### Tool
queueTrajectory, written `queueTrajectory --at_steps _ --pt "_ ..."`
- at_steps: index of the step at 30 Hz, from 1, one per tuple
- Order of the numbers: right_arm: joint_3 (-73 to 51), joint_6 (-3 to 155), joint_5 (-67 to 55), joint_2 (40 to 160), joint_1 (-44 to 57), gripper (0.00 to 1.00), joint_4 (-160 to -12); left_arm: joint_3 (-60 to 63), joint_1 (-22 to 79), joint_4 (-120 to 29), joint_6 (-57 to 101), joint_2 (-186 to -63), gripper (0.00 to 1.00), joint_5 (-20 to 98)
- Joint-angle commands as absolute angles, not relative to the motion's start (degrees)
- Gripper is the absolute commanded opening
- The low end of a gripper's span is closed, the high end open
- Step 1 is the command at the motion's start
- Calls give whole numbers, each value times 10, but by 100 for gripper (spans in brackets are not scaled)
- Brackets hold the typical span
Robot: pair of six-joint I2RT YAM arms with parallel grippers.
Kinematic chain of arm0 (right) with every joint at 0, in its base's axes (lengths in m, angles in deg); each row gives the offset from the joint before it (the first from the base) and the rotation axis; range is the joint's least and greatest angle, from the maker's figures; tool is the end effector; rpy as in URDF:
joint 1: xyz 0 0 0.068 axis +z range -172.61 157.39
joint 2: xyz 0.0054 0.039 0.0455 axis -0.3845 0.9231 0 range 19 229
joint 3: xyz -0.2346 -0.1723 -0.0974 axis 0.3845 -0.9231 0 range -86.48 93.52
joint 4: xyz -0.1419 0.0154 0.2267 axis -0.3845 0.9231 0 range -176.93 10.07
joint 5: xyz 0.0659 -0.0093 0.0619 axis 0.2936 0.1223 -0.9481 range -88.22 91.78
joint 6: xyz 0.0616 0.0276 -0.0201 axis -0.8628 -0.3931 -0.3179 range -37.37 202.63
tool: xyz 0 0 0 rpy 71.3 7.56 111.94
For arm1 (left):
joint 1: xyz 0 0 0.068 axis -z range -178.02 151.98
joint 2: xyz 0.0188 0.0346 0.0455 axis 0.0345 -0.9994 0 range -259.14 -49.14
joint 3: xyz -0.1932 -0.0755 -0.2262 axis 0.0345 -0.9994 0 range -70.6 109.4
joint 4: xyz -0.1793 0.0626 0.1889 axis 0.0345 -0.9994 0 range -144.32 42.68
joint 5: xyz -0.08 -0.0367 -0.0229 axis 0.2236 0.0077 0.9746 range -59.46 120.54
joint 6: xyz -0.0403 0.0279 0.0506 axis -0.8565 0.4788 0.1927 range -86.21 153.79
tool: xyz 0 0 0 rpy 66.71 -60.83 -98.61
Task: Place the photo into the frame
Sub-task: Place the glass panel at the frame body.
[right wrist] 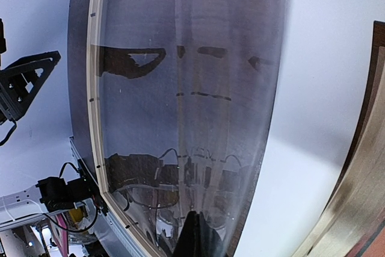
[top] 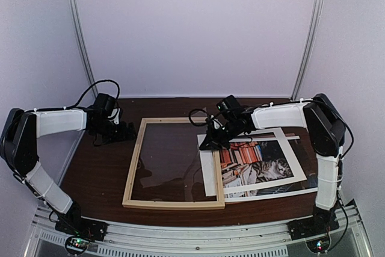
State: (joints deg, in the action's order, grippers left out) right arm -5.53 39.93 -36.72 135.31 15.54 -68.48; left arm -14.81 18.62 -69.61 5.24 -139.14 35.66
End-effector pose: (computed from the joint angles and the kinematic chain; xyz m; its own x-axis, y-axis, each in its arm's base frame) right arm 0.3419 0.3141 0.1887 -0.9903 -0.1031 -0.0933 -0.1375 0.6236 0.7696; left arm 0.3190 -0.1008 0.2110 -0.8606 -0.2397 -0.4494 -0.0899 0.9399 -0.3293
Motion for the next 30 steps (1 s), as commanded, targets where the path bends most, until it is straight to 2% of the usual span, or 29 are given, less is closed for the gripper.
queueTrajectory --at_steps 1,30 --pt "-63 396 -352 1328 155 0 -692 -134 190 -686 59 -1396 98 353" --pt "-77 373 -344 1336 166 0 -719 -139 190 -685 58 -1395 98 364"
